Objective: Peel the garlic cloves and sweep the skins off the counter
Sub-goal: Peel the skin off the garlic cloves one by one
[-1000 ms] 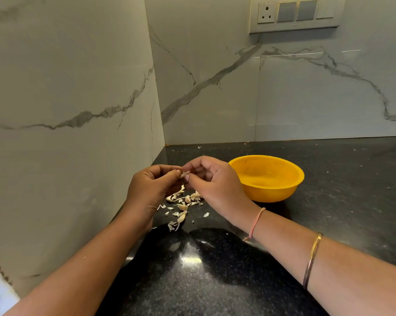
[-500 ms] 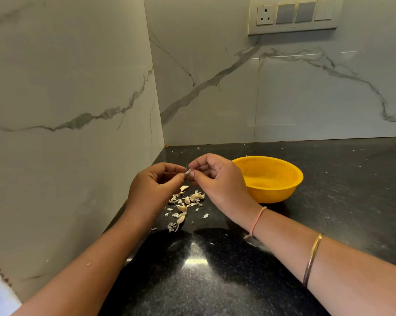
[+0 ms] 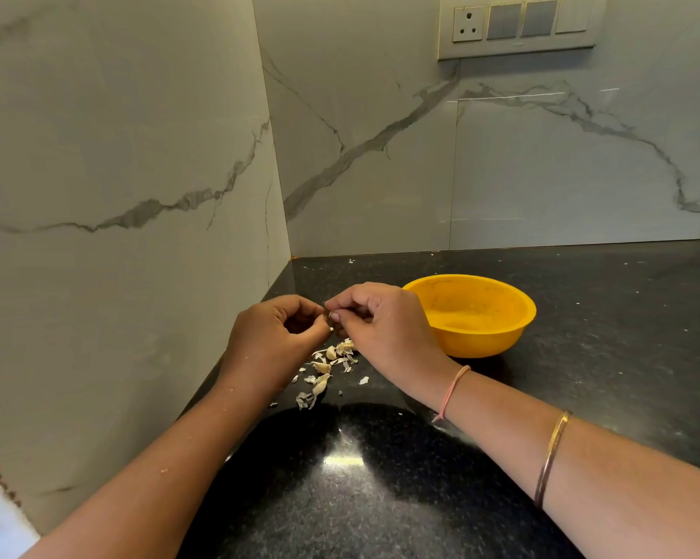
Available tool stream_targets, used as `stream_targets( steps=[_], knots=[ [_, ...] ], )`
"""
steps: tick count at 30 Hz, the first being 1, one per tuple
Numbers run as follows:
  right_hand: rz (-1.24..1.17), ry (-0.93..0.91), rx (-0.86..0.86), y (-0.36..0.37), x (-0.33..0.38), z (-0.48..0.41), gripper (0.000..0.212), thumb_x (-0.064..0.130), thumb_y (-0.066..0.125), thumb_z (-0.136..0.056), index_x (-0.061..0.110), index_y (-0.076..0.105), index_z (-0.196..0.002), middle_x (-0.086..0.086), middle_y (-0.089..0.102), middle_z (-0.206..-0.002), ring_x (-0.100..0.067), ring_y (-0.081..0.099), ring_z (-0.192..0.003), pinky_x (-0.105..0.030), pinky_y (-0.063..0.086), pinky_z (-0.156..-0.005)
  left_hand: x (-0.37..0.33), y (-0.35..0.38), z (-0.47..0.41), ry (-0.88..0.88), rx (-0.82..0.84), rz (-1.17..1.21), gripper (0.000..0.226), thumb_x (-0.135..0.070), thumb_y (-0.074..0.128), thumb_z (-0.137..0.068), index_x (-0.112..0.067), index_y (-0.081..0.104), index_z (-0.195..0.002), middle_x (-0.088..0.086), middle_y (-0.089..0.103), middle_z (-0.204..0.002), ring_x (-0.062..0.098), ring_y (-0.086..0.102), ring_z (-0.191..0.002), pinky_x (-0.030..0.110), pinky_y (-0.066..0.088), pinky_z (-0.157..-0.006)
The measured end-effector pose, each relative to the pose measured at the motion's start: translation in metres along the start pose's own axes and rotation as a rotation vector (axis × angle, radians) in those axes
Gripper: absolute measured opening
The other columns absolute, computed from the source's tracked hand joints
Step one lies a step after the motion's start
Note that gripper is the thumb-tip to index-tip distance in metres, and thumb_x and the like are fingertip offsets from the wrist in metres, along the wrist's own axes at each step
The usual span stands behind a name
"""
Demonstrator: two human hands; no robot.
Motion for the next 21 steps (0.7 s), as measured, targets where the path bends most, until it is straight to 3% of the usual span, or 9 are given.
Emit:
stream_targets(
  steps=[4, 7, 13, 15, 21],
  knots=[
    [0.022, -0.014, -0.001, 0.0, 0.001, 0.0, 0.014, 0.004, 0.067, -0.082, 0.008, 0.075, -0.093, -0.004, 0.072, -0.089, -0.002, 0.058, -0.074, -0.006, 0.046, -0.066, 0.002, 0.002, 0.0, -0.022, 0.012, 0.015, 0.02, -0.018, 0.072, -0.078, -0.032, 0.066, -0.065, -0.013, 0.065, -0.056, -0.001, 0.057, -0.052, 0.013, 0.045, -0.052],
    [0.017, -0.02, 0.015, 0.001, 0.003, 0.0, 0.015, 0.003, 0.067, -0.083, 0.009, 0.075, -0.094, -0.004, 0.072, -0.089, -0.003, 0.059, -0.075, -0.007, 0.047, -0.065, 0.005, 0.002, 0.0, -0.065, 0.014, 0.079, 0.021, -0.015, 0.071, -0.079, -0.03, 0.067, -0.064, -0.011, 0.064, -0.054, 0.0, 0.057, -0.053, 0.015, 0.046, -0.053],
    [-0.042, 0.03, 0.004, 0.0, -0.003, -0.003, 0.016, 0.002, 0.065, -0.084, 0.009, 0.074, -0.096, -0.004, 0.072, -0.088, -0.006, 0.063, -0.073, -0.011, 0.051, -0.066, 0.007, 0.002, 0.001, -0.124, 0.006, 0.196, 0.014, -0.015, 0.07, -0.079, -0.024, 0.07, -0.068, -0.001, 0.069, -0.062, 0.015, 0.063, -0.063, 0.039, 0.056, -0.072],
    [-0.057, 0.046, -0.01, -0.001, -0.006, -0.004, 0.018, 0.002, 0.064, -0.084, 0.008, 0.073, -0.098, -0.005, 0.072, -0.091, -0.009, 0.064, -0.077, -0.016, 0.053, -0.07, 0.006, 0.002, 0.001, -0.116, 0.003, 0.19, 0.014, -0.016, 0.07, -0.08, -0.025, 0.07, -0.069, -0.003, 0.069, -0.062, 0.013, 0.063, -0.063, 0.038, 0.055, -0.072],
    [-0.004, -0.023, -0.005, 0.001, 0.002, -0.002, 0.019, 0.001, 0.064, -0.084, 0.007, 0.073, -0.1, -0.006, 0.07, -0.091, -0.005, 0.059, -0.079, -0.008, 0.048, -0.071, 0.003, 0.001, 0.001, -0.067, -0.005, 0.094, 0.017, -0.018, 0.07, -0.079, -0.027, 0.068, -0.066, -0.011, 0.065, -0.055, -0.001, 0.056, -0.053, 0.015, 0.045, -0.054]
  ],
)
Point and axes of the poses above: each hand's wrist, its own z-axis away from the middle knuckle, its own y-axis out of the palm, x = y × z, the point moved 10 cm from there along -z, towards the middle knuckle
